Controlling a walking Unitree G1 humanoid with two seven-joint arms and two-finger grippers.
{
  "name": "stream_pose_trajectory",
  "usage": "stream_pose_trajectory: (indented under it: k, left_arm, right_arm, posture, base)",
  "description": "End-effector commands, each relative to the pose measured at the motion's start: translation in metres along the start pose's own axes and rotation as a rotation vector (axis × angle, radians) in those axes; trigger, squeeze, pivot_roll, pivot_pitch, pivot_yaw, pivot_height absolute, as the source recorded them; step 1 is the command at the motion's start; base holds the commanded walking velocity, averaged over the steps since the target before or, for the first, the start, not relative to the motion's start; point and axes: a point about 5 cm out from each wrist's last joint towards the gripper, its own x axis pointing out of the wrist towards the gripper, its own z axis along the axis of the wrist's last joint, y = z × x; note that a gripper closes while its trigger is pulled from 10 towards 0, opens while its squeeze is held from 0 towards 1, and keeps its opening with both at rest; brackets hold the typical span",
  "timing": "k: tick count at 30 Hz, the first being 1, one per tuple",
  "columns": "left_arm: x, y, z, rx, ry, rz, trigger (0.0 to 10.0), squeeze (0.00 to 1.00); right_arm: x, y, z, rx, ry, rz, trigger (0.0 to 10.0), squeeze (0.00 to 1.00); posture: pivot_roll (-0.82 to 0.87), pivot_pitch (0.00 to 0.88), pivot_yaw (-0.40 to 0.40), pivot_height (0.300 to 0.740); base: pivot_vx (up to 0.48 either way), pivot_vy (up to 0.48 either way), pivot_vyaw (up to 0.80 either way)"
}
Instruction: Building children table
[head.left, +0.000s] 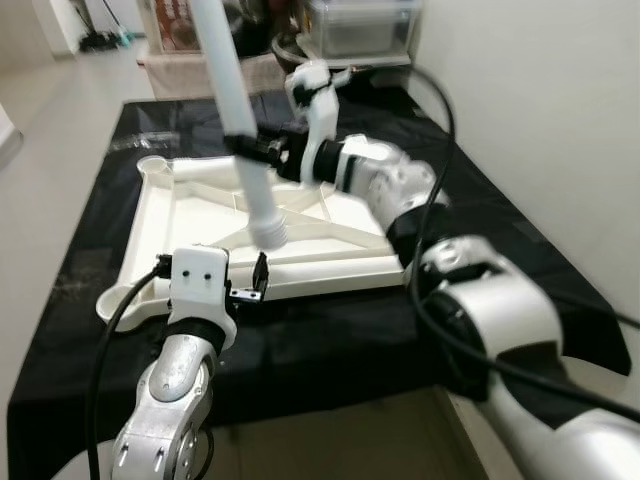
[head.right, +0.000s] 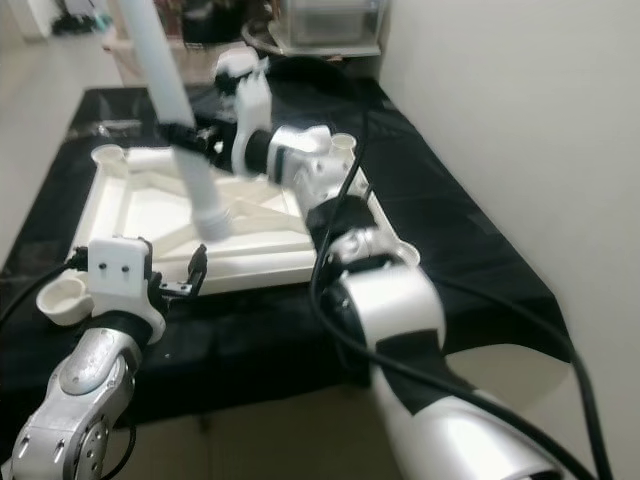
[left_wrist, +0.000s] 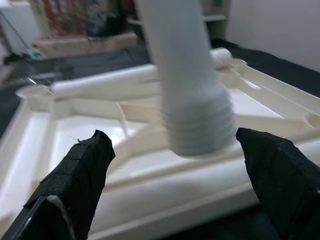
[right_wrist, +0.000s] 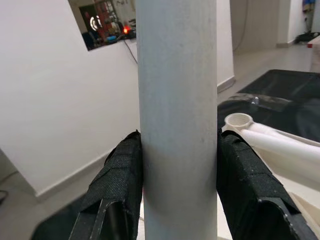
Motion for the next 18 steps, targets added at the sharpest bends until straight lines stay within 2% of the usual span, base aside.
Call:
stream_pose_trajectory:
  k: [1,5,13,18]
  left_arm:
    - [0.001,-0.003,-0.010,-0.029,0.057,-0.036,10.0,0.00]
    - [0.003,-0.008,-0.012,-0.052,0.063,-0.065,10.0,0.00]
    - [0.005,-0.007,-0.013,-0.063,0.065,-0.049,10.0,0.00]
    - [0.007,-0.006,-0.008,-0.072,0.049,-0.040,10.0,0.00]
  right_arm:
    - [0.001,0.006,0.010,0.011,-0.051,0.021,0.0,0.00]
    - [0.004,0.014,0.007,0.032,-0.064,0.037,0.0,0.00]
    - [0.002,0.024,0.003,0.070,-0.096,0.038,0.0,0.00]
    - [-0.002,0.024,-0.008,0.064,-0.078,0.019,0.0,0.00]
  posture:
    - [0.01,0.000,-0.028,0.740]
    - [0.00,0.000,-0.022,0.740]
    - [0.00,0.000,-0.020,0.740]
    - [0.00,0.000,-0.021,0.740]
  base:
    - [0.000,0.000,0.00]
    - [0.000,0.000,0.00]
    - [0.000,0.000,0.00]
    - [0.000,0.000,0.00]
